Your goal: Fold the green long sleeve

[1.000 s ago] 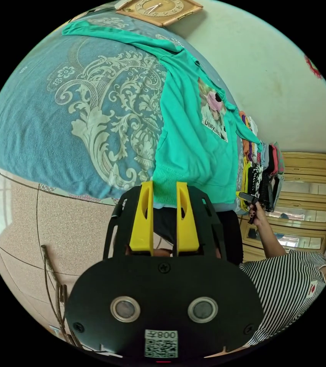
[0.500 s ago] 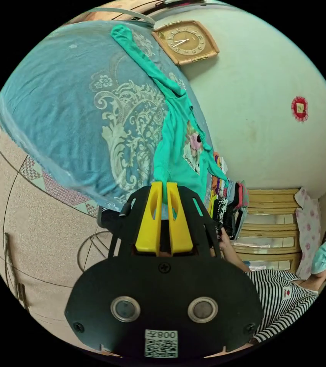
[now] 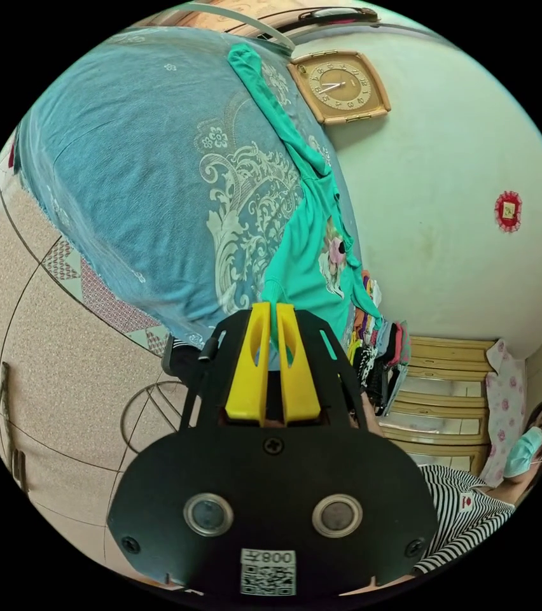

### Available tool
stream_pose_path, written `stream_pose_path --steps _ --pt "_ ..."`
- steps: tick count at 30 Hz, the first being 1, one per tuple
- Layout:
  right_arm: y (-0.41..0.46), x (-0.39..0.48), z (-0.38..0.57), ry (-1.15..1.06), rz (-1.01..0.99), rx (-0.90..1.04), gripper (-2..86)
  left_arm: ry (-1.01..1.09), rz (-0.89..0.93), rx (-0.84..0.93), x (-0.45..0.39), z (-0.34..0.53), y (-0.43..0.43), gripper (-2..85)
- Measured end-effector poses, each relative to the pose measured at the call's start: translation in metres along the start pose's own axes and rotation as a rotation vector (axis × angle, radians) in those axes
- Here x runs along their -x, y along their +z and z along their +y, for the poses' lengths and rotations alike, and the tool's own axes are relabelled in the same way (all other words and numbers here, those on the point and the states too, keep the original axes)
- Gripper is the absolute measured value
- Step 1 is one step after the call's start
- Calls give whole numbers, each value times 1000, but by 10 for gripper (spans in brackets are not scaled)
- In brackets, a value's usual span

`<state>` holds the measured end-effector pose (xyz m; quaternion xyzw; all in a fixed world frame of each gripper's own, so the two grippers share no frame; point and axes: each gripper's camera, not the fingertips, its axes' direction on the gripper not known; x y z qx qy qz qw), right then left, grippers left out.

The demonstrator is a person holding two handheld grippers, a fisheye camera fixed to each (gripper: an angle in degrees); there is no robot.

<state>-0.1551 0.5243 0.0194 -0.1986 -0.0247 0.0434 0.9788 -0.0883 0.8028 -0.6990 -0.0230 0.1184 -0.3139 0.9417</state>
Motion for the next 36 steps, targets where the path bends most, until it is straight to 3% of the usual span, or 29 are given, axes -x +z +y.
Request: stream_pose_path --steps 9,15,19,25,30,36 --pt "9 20 32 -50 29 -24 98 26 61 -18 5 14 -14 16" --pt "21 36 48 -81 164 -38 79 20 76 -14 10 20 -13 16" --pt "27 59 52 -191 320 8 20 27 111 -26 8 23 -16 15" --pt "-45 73 76 -330 436 -96 1 55 102 4 8 28 -13 15" --pt "-47 66 87 -354 441 -49 3 -13 58 39 26 30 8 15" --pt "-18 25 82 -189 307 1 28 -43 18 51 31 24 23 15"
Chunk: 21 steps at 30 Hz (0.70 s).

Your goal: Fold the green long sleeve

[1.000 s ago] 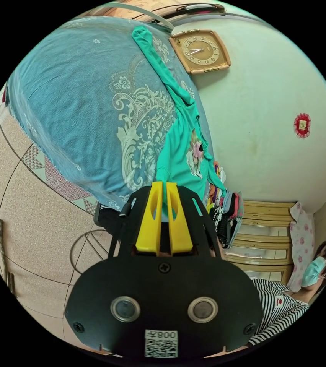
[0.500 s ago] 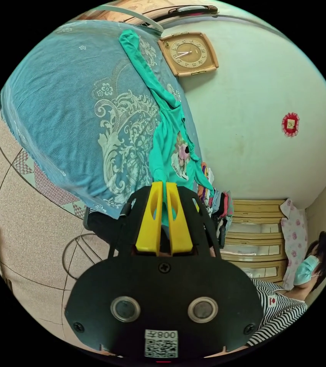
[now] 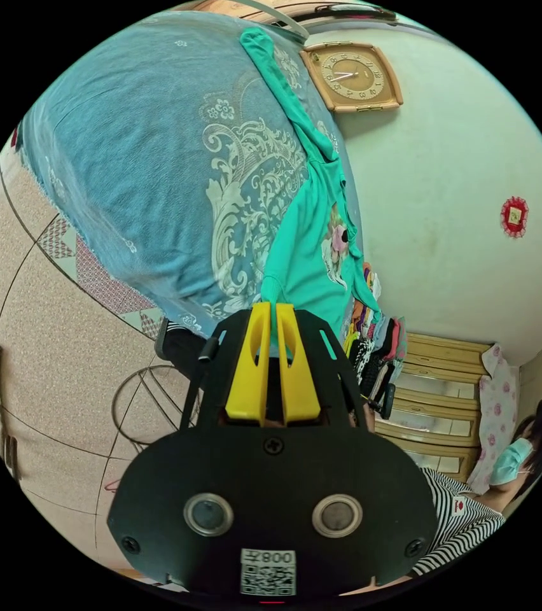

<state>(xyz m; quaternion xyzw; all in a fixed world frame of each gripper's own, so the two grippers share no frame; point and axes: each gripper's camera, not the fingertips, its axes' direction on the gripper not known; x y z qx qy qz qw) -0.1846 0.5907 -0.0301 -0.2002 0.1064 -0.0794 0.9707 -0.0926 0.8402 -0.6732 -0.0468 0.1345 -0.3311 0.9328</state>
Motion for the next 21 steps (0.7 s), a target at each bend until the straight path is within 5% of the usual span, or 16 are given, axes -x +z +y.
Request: stream_pose_path --steps 4,10,21 --pt "-1 -21 -12 91 -195 -57 82 4 -27 10 -4 -11 9 15" --pt "23 -21 -40 122 -205 5 97 -2 -43 18 -10 -27 24 15" --pt "-1 -59 -50 129 -348 0 9 66 13 19 -40 -61 43 13"
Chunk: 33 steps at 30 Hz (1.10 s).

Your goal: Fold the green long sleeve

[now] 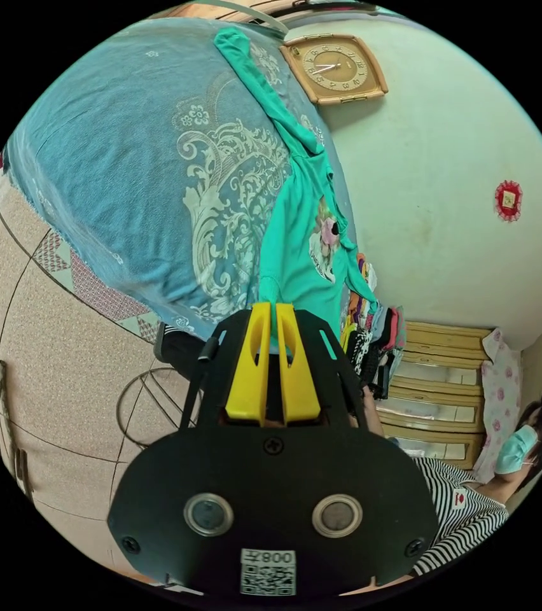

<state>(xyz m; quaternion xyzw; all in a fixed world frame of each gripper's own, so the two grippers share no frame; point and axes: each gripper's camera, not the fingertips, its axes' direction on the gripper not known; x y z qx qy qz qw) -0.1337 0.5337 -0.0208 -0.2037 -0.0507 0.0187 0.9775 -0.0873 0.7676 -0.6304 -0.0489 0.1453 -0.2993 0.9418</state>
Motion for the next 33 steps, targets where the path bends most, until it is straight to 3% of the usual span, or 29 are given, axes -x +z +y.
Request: stream_pose_path --steps 6,10,21,27,33 --pt "-57 -2 14 -75 -90 -77 6 65 57 -1 -21 -15 6 12" --pt "-74 8 22 -135 -45 -76 5 81 80 -21 -26 -20 6 12" --pt "0 -30 -18 7 -67 65 4 -54 -2 -43 -12 -72 65 21" --pt "-31 -34 -38 44 100 -8 -1 60 -155 -159 -60 -136 70 28" --pt "-73 2 -129 -73 82 -180 3 250 -52 -42 -134 -268 163 32"
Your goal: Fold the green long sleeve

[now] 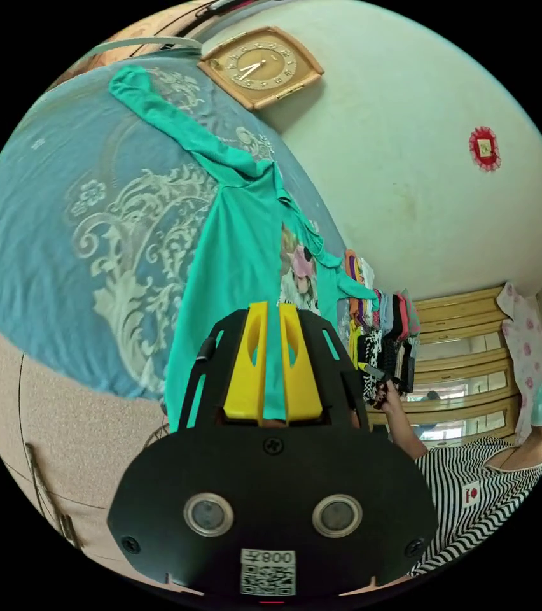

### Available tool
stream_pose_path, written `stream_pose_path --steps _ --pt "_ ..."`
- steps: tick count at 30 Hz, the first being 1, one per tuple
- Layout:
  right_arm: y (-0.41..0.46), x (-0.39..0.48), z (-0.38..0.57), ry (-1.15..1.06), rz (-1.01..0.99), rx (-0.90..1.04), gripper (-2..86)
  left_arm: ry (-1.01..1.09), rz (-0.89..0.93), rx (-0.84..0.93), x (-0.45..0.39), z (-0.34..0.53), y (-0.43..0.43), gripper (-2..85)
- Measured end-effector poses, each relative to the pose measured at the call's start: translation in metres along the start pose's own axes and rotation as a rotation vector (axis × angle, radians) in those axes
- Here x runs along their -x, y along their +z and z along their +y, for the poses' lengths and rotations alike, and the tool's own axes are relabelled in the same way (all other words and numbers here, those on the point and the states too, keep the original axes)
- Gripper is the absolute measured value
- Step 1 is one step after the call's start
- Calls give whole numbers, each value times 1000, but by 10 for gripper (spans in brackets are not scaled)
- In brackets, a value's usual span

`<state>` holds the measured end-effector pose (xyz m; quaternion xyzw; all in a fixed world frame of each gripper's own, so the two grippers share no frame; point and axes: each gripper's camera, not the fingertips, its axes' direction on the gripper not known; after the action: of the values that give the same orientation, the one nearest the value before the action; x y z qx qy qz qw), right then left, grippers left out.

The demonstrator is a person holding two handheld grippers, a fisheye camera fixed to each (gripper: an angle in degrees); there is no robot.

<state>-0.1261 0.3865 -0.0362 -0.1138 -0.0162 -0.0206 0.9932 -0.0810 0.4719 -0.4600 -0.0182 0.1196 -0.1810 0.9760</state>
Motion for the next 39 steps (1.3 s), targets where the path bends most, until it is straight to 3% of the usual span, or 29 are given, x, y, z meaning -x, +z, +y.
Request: stream_pose_path --steps 11,19,24,31,34,39 --pt "51 135 -286 -439 214 -133 64 115 -47 30 -37 -278 177 69" --pt "114 176 -373 -634 268 -53 64 83 -52 51 -28 -379 242 52" --pt "114 185 -401 -643 292 -79 14 128 25 33 -40 -417 256 25" --pt "51 186 -477 -555 282 -272 4 182 52 -22 -76 -497 279 33" --pt "48 178 -523 -499 231 -212 11 166 -66 55 -78 -521 305 48" --pt "45 155 -541 -447 282 -182 45 237 49 18 -78 -521 297 70"
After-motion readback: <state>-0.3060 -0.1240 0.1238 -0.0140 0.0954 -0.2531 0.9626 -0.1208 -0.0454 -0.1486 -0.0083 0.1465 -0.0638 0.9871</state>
